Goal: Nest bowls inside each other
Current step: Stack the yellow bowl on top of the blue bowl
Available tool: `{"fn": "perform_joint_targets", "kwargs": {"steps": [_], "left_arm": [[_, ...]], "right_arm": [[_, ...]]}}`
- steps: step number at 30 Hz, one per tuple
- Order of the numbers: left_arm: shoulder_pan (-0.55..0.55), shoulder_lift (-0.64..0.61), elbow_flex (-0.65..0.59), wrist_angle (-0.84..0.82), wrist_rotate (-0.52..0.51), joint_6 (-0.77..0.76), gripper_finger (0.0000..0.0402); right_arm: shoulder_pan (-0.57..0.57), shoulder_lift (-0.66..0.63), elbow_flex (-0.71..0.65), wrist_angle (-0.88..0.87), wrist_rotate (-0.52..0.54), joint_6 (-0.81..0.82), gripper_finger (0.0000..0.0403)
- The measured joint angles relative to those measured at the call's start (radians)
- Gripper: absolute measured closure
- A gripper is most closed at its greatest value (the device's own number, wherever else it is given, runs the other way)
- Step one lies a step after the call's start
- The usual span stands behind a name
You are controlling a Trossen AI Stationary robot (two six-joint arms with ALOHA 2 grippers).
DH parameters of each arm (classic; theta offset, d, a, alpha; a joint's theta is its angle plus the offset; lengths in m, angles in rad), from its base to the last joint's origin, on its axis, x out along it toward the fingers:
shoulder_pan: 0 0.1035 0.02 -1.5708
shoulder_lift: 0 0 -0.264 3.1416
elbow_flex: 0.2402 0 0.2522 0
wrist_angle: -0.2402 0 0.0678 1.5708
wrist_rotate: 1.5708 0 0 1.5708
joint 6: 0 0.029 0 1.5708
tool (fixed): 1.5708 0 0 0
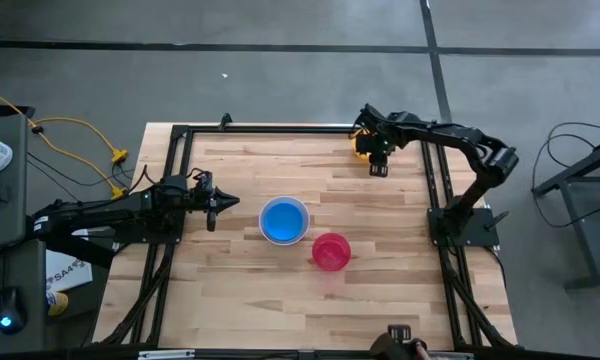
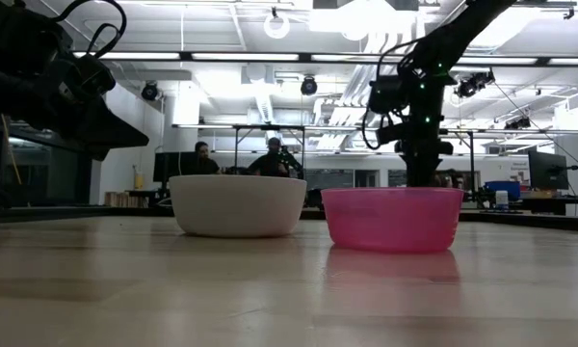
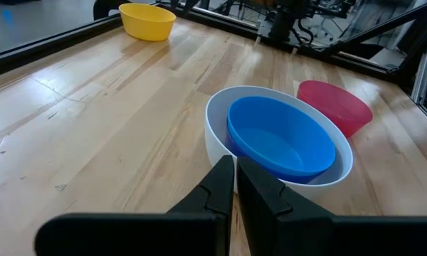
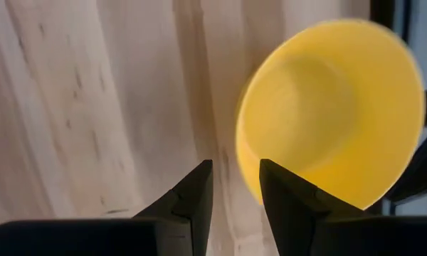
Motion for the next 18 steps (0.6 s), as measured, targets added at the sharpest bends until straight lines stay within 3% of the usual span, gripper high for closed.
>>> {"fn": "perform_joint_targets", "kwargs": {"steps": [18], "left_arm": [[0.000, 0.000, 0.000, 0.000, 0.000, 0.000, 0.0382]], "right_arm": [[-0.032, 0.013, 0.000, 0.040, -0.073, 0.001, 0.0293]]}}
